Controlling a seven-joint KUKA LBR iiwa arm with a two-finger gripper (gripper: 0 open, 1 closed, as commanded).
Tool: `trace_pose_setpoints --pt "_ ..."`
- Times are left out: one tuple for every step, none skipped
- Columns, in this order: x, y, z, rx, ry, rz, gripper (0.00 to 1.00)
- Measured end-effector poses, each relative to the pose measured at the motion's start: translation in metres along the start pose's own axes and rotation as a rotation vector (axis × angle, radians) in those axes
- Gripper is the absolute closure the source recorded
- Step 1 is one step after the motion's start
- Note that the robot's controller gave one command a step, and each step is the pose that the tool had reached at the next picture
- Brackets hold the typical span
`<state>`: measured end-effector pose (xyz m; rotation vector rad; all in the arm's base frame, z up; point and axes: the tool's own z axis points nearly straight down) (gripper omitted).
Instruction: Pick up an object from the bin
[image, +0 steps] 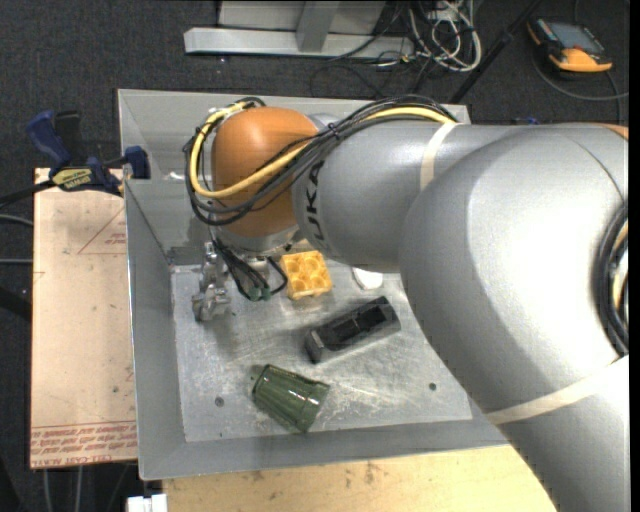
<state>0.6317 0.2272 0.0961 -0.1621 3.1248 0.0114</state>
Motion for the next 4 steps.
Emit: trace_pose_setpoints --pt "0.000 0.000 0.000 0.000 0.000 0.000 1.00" --pt "0.007 -0.001 -0.045 0.006 0.016 -0.003 1.00" --pt "0.005 0.000 -0.098 0.004 0.008 -0.003 1.00" --pt "0.008 -0.001 -0.153 0.006 0.015 -0.049 1.00"
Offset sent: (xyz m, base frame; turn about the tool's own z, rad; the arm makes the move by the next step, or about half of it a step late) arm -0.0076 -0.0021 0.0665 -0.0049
